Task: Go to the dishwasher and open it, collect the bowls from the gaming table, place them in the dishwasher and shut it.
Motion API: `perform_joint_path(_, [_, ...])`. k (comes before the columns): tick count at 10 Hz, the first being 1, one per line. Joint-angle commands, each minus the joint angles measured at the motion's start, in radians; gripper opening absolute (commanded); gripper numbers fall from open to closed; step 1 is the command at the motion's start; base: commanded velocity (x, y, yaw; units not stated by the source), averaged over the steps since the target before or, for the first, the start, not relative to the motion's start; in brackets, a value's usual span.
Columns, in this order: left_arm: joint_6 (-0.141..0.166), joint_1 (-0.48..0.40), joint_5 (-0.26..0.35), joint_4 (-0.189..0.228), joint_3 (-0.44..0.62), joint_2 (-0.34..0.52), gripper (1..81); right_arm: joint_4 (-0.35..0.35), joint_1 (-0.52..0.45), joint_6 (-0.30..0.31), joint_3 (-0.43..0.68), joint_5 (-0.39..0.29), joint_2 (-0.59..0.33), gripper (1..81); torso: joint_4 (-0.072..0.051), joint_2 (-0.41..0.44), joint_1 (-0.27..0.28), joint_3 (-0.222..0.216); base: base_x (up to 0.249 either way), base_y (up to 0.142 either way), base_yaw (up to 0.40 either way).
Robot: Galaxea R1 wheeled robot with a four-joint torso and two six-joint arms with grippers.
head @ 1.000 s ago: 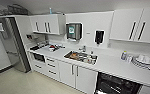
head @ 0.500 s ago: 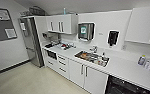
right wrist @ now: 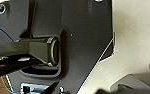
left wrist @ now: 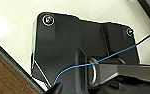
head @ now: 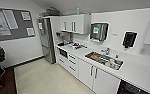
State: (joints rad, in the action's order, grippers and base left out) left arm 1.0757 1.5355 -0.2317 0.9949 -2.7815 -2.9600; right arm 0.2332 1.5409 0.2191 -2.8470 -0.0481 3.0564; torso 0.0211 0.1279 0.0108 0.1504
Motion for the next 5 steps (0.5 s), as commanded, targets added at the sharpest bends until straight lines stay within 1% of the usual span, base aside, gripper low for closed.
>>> perform_joint_path(1, [0.000, -0.044, 0.035, -0.002, -0.006, 0.015, 81.1, -0.140, -0.055, -0.099, -0.008, -0.015, -0.002, 81.1, 0.000, 0.000, 0.000, 0.000, 0.000, 0.000, 0.348])
perform_joint_path(3, [-0.003, -0.044, 0.035, -0.004, -0.006, 0.019, 81.1, -0.143, -0.064, -0.095, 0.015, -0.015, -0.011, 81.1, 0.000, 0.000, 0.000, 0.000, 0.000, 0.000, 0.348])
perform_joint_path(4, [-0.003, -0.045, 0.063, -0.004, -0.012, 0.019, 81.1, -0.143, -0.066, -0.096, 0.011, -0.015, -0.012, 81.1, 0.000, 0.000, 0.000, 0.000, 0.000, 0.000, 0.348])
perform_joint_path(5, [-0.003, -0.048, 0.110, -0.004, -0.018, 0.012, 81.1, -0.141, -0.064, -0.096, 0.009, -0.015, -0.014, 81.1, 0.000, 0.000, 0.000, 0.000, 0.000, 0.000, 0.348])
